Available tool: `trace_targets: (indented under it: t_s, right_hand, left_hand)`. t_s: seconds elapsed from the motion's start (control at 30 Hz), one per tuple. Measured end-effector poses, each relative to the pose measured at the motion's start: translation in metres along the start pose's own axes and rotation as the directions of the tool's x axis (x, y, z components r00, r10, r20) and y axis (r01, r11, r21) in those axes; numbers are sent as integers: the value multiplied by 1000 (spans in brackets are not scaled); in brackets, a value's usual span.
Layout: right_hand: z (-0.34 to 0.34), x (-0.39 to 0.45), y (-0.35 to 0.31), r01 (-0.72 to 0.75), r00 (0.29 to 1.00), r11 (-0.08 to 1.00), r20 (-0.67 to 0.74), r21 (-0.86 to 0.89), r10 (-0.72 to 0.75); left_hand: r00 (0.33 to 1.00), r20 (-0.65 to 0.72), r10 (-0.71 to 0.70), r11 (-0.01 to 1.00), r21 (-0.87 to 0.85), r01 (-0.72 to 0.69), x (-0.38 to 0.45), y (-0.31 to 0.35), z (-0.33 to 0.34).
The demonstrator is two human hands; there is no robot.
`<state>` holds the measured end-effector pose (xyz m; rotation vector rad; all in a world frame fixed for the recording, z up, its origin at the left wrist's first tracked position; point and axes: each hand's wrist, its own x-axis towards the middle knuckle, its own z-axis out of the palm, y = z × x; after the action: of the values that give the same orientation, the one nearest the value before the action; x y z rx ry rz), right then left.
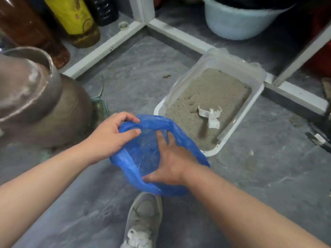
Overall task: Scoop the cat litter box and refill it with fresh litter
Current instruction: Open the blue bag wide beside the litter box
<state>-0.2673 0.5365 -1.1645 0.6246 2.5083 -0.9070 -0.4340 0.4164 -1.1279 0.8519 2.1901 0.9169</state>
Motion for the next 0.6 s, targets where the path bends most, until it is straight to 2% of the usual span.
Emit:
trace_targets:
  t_s: [0.07, 0.13, 0.23, 0.3, 0.33, 0.43, 0.47, 0.53, 0.6]
  right_hand:
    - [7, 13, 1, -24, 998, 999, 51, -34, 26]
    - [10, 25, 0, -28, 996, 997, 87, -75, 35]
    - [18, 41, -6, -33, 990, 988, 129, -149, 53]
    - [25, 49, -10, -28, 984, 982, 169, -189, 60]
    - [29, 52, -12, -18, 981, 978, 184, -207, 57]
    - [34, 56, -14, -3, 978, 972, 204, -237, 53]
    - [36, 57, -13, -2, 977, 971, 206, -239, 53]
    - [38, 58, -13, -10, 976, 971, 207, -238, 61]
    - [40, 60, -10, -18, 976, 970, 208, -242, 70]
  left_hand:
    - [998, -40, 51, 996, 73, -48, 2, -23, 8]
    - [982, -141, 128, 978, 185, -101, -2, -34, 15]
    - [872, -374, 317, 920, 343, -187, -18, -42, 22]
    - [819, -385, 425, 879, 393, -272, -34, -38, 35]
    - [824, -361, 437, 867, 413, -279, -40, -36, 40]
    - [882, -306, 359, 850, 497, -174, -41, -42, 37]
    - [896, -314, 315, 869, 475, -139, -38, -46, 29]
    - [916, -348, 200, 948, 304, -91, -32, -55, 13]
    - [926, -374, 58, 981, 195, 17, -24, -69, 2]
